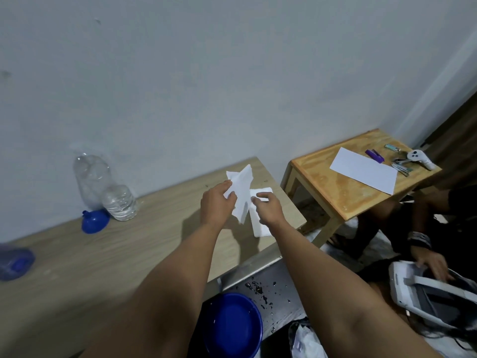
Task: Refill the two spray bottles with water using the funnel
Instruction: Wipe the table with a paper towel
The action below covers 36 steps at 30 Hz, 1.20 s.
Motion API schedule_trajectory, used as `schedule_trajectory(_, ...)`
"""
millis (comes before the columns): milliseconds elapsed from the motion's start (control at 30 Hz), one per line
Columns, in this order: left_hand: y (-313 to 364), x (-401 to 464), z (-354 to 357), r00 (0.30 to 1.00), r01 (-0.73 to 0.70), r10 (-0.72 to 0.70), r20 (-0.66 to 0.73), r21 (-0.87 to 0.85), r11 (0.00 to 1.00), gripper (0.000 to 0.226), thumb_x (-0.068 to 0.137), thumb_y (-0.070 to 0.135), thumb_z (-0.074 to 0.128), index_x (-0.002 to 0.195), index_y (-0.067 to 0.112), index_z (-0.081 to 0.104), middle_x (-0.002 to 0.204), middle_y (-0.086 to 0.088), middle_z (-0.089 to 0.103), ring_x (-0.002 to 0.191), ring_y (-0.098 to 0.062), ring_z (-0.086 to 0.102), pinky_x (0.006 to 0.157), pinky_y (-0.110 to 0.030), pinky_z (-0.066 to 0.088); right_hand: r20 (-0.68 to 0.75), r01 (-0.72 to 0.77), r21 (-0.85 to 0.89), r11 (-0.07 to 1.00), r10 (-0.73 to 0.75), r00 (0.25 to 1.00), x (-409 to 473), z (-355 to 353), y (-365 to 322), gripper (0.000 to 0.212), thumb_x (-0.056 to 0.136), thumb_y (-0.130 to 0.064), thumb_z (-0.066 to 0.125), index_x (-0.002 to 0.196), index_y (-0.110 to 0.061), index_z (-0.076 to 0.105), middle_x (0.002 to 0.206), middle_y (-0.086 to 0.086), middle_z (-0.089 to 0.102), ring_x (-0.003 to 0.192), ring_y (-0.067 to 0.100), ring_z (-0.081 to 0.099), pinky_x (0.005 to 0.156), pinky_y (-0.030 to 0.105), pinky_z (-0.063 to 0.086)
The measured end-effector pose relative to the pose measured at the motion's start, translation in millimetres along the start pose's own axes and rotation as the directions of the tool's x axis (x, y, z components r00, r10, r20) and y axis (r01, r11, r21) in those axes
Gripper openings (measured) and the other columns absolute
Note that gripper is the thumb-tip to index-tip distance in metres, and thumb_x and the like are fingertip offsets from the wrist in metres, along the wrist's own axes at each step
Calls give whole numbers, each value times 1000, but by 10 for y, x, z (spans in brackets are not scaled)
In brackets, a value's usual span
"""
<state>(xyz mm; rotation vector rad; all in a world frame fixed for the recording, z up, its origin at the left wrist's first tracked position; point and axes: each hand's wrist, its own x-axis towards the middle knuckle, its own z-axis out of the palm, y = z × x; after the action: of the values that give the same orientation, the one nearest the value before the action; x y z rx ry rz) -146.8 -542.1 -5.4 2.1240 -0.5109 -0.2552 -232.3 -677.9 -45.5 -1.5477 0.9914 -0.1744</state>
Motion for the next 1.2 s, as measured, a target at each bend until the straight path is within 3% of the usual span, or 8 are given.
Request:
schedule_trajectory(133,19,-43,-406,995,87,-91,-32,-109,990,38,90,16,61,128,21,68,136,10,62,84,-8,69,68,-1,46,179,-189,223,956,150,972,-25,274,-288,38,92,-46,67,121,-22,65,128,6,68,118,29,67,92,48,59)
schedule_trajectory(233,-92,-100,-731,988,117,-130,-81,-149,982,38,92,15,61,129,19,67,135,8,63,79,2,59,57,5,38,255,-187,322,928,105,961,-128,581,-494,27,96,-36,66,118,-20,69,117,5,73,106,30,71,88,47,60)
schedule_trajectory(467,-793,-395,-1703,925,213,-312,-219,-382,899,41,87,4,60,124,20,70,128,7,67,92,0,63,65,-2,44,256,-74,462,884,-54,965,-565,1547,-795,16,92,0,70,102,-11,76,99,9,74,86,27,69,79,37,57)
schedule_trajectory(633,-1337,-567,-2310,846,251,-533,-22,-865,434,43,88,-7,60,126,13,66,112,-2,70,99,-21,67,92,-42,53,320,-46,399,916,-92,943,-1040,2182,-934,32,95,10,54,100,-9,79,91,9,75,81,25,70,75,33,59)
schedule_trajectory(767,-1869,-751,-2908,829,240,-555,69,-940,241,38,86,-7,64,122,6,68,110,-6,73,103,-29,69,94,-42,54,395,-107,420,901,-75,916,-1425,2775,-1008,24,97,2,60,108,-7,80,80,5,70,81,29,71,80,39,61)
schedule_trajectory(867,-2277,-910,-3359,820,356,-538,196,-911,210,37,87,4,68,124,9,67,120,-12,72,111,-32,68,101,-48,52,451,-176,403,898,-27,892,-1763,3279,-1057,9,91,-11,76,98,-7,79,78,6,67,82,31,70,82,41,60)
schedule_trajectory(1000,-2646,-1154,-3867,809,440,-503,304,-881,176,25,94,15,61,116,4,68,108,-13,75,98,-29,71,85,-41,57,569,-191,293,937,-10,822,-2143,3959,-1131,21,89,-19,79,101,-2,73,107,14,75,101,35,73,96,42,59)
schedule_trajectory(1200,-3114,-1385,-4370,767,513,-457,449,-858,16,37,93,22,66,128,8,64,124,-15,69,115,-33,66,102,-47,51,556,-160,226,961,8,831,-2551,4510,-1182,16,88,-20,80,93,-7,73,79,7,68,72,27,69,72,35,60)
